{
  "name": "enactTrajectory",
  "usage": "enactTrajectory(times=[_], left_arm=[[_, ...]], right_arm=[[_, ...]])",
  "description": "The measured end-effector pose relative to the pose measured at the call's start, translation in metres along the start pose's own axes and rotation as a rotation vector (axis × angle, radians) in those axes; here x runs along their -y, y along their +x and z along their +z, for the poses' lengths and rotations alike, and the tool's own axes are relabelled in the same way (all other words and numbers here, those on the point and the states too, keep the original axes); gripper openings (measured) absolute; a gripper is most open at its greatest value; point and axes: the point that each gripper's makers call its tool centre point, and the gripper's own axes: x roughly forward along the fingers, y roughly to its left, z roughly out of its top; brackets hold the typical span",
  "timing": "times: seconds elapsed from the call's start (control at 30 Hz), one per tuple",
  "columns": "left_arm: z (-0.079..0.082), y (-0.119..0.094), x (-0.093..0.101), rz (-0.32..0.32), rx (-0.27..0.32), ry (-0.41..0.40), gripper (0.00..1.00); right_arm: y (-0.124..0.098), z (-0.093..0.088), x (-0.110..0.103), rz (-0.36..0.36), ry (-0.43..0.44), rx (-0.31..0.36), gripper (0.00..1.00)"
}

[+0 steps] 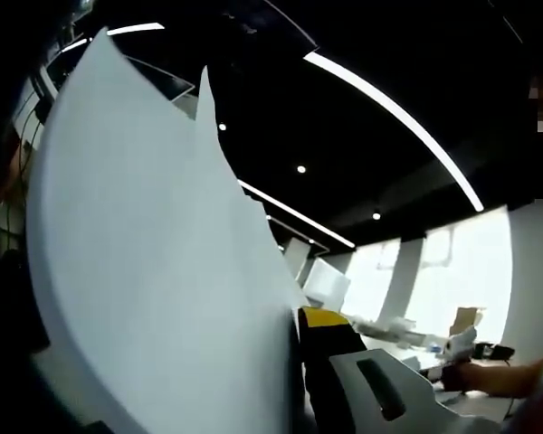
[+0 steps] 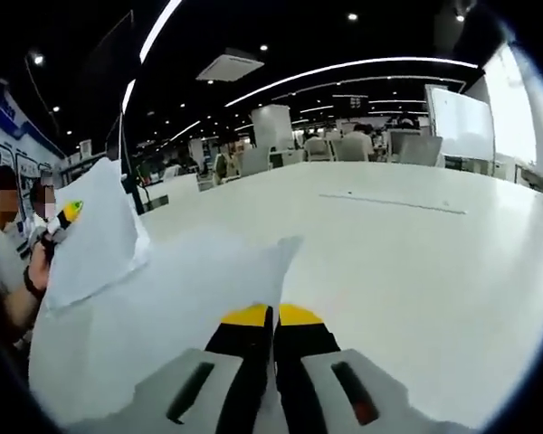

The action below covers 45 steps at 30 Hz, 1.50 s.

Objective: Organize the stack of printing papers by aligning and flattening the scattered papers on the table

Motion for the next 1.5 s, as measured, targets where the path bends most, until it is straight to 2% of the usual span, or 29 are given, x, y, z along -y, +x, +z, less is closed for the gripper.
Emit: enactTrajectory(times=[0.2,0.3,0.4,0.43,0.53,0.57,0.67,0.7,0.73,0.77,0.93,1.5], left_arm=[[0.0,0.0,0.0,0.001,-0.001,0.001,0.09],[0.0,0.0,-0.001,0.002,-0.003,0.003,0.09],[-0.001,0.0,-0.001,0.003,-0.007,0.006,0.09],[-0.001,0.0,-0.001,0.004,-0.008,0.007,0.09],[-0.002,0.001,-0.001,0.006,-0.012,0.01,0.09],[-0.002,0.001,0.0,0.006,-0.013,0.011,0.09],[-0.002,0.001,-0.001,0.008,-0.015,0.013,0.09],[-0.002,0.001,-0.001,0.009,-0.016,0.013,0.09],[-0.002,0.001,-0.001,0.009,-0.017,0.014,0.09],[-0.003,0.001,-0.001,0.009,-0.017,0.015,0.09],[-0.003,0.001,-0.001,0.011,-0.02,0.017,0.09],[-0.004,0.002,-0.001,0.012,-0.024,0.022,0.09]], right_arm=[[-0.006,0.01,0.012,-0.001,0.127,0.061,0.0],[-0.01,0.013,0.015,0.002,0.165,0.084,0.0],[-0.015,0.02,0.019,0.016,0.243,0.141,0.0],[-0.02,0.023,0.031,0.022,0.276,0.164,0.0],[-0.025,0.032,0.039,0.031,0.315,0.225,0.0],[-0.026,0.029,0.041,0.029,0.328,0.216,0.0],[-0.027,0.032,0.046,0.018,0.343,0.231,0.0],[-0.029,0.035,0.048,0.0,0.343,0.253,0.0],[-0.034,0.046,0.054,-0.03,0.32,0.319,0.0],[-0.037,0.05,0.052,-0.036,0.302,0.344,0.0],[-0.044,0.059,0.059,-0.053,0.283,0.39,0.0],[-0.045,0.066,0.053,-0.064,0.231,0.404,0.0]])
